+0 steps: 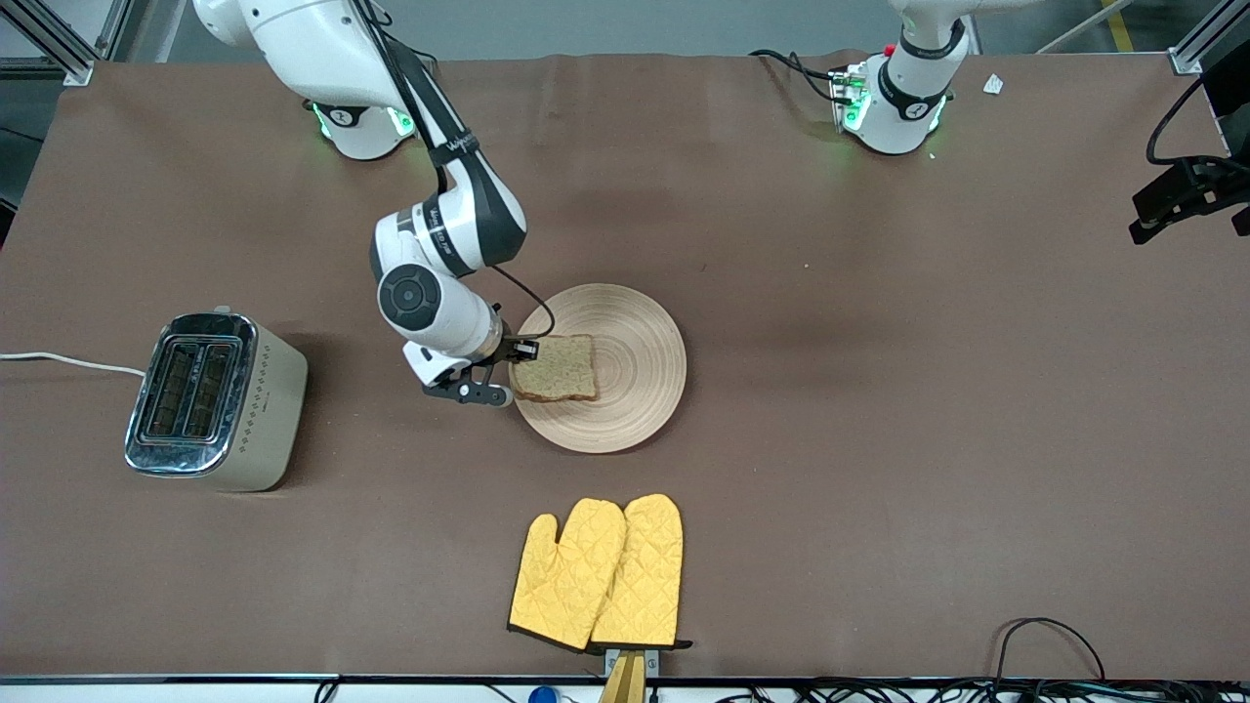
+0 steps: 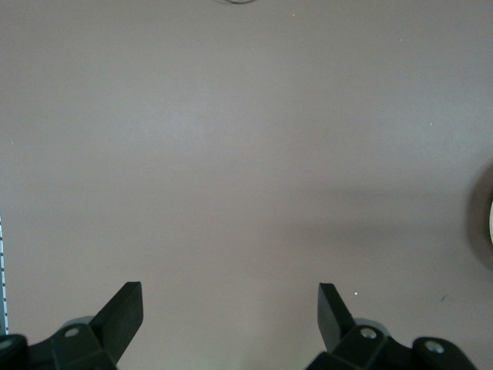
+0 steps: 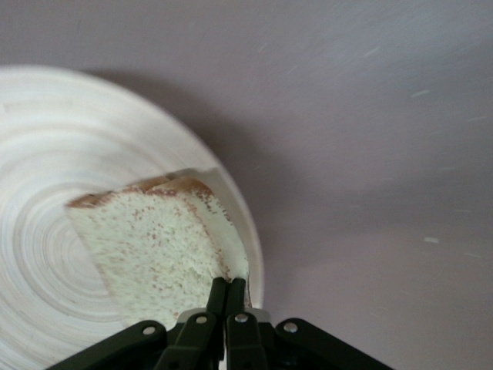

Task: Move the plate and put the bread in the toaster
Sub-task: 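Lift the bread with the right gripper and carry it over the toaster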

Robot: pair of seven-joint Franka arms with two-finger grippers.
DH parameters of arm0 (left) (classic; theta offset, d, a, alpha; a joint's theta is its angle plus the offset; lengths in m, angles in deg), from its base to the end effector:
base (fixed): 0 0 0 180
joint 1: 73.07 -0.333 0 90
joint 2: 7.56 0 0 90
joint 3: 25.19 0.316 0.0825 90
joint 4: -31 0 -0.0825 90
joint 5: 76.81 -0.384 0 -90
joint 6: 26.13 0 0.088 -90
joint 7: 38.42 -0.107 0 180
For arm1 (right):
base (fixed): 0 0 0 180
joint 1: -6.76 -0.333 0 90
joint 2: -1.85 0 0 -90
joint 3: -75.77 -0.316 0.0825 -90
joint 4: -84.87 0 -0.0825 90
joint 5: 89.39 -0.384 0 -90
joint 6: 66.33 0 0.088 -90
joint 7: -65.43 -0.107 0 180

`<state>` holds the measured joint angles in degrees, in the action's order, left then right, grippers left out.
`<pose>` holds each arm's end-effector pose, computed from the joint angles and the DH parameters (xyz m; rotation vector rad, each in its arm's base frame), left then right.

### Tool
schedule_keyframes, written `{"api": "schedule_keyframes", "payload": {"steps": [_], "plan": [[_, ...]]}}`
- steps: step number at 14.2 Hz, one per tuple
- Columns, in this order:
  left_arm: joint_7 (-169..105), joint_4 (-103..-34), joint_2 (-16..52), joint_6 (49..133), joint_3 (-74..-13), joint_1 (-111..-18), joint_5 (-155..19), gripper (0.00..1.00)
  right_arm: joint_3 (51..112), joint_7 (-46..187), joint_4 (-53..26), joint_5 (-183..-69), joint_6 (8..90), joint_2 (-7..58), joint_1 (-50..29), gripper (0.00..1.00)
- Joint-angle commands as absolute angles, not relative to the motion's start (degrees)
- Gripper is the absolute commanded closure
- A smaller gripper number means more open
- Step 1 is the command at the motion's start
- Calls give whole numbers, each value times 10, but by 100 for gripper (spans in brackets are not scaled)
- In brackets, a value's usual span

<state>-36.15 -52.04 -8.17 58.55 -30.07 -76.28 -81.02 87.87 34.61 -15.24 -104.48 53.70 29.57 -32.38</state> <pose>0.5410 -0.0077 0.6791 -3.0683 -0.0287 -0.0641 0.5659 0.3158 0.2923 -3.0694 0.2996 0.2525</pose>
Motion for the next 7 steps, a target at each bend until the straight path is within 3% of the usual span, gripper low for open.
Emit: {"api": "schedule_keyframes", "payload": {"steps": [1,4,7], "plan": [[-374,-536,-98,585,-297,-763,-806,0,892,285,-77,-951,419,280,-325,100],[-375,-536,-95,585,-297,-770,-806,0,933,287,13,-871,258,279,-323,100],[-375,-536,-94,587,-299,-770,-805,0,948,305,31,-745,167,251,-323,100]]}}
